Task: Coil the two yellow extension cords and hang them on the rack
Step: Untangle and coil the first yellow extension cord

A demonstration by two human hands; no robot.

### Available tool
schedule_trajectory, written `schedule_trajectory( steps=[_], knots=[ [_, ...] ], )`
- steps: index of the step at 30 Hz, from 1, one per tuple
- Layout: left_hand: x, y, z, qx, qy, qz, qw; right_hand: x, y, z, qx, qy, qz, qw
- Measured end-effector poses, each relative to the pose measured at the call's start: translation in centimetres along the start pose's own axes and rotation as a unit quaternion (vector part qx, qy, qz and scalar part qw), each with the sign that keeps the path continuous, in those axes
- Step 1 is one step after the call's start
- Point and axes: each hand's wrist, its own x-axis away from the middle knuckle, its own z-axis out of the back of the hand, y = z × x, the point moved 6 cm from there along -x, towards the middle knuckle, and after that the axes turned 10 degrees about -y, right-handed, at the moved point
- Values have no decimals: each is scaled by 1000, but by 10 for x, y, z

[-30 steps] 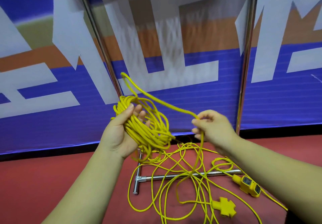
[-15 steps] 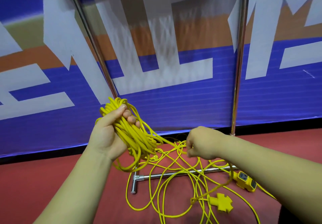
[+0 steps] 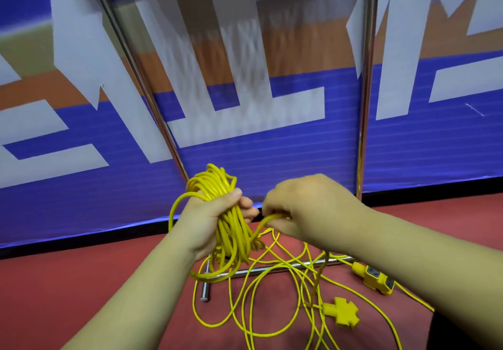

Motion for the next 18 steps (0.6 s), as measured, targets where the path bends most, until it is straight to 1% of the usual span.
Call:
schedule_trajectory(
  steps=[2, 4, 8, 10, 13, 16, 18],
  knots=[
    [0, -9, -7, -38, -11, 32, 999, 3, 12, 7, 2, 56, -76, 996],
    [-1, -15, -11, -53, -15, 51, 997, 4, 21, 6, -77, 21, -118, 990],
    [-4, -22, -24, -33, -50, 73, 995, 8, 40, 4, -226, -3, -118, 967],
    [-4, -27, -30, 0, -85, 95, 992, 7, 51, 0, -321, -17, -121, 939],
    [-4, -27, -39, 27, -159, 105, 981, 6, 66, -9, -473, -39, -132, 870],
    [-5, -29, -45, 43, -216, 124, 967, 8, 80, -22, -546, -62, -143, 823],
    [-5, -29, -49, 46, -244, 130, 960, 10, 87, -28, -559, -83, -151, 811]
  ],
)
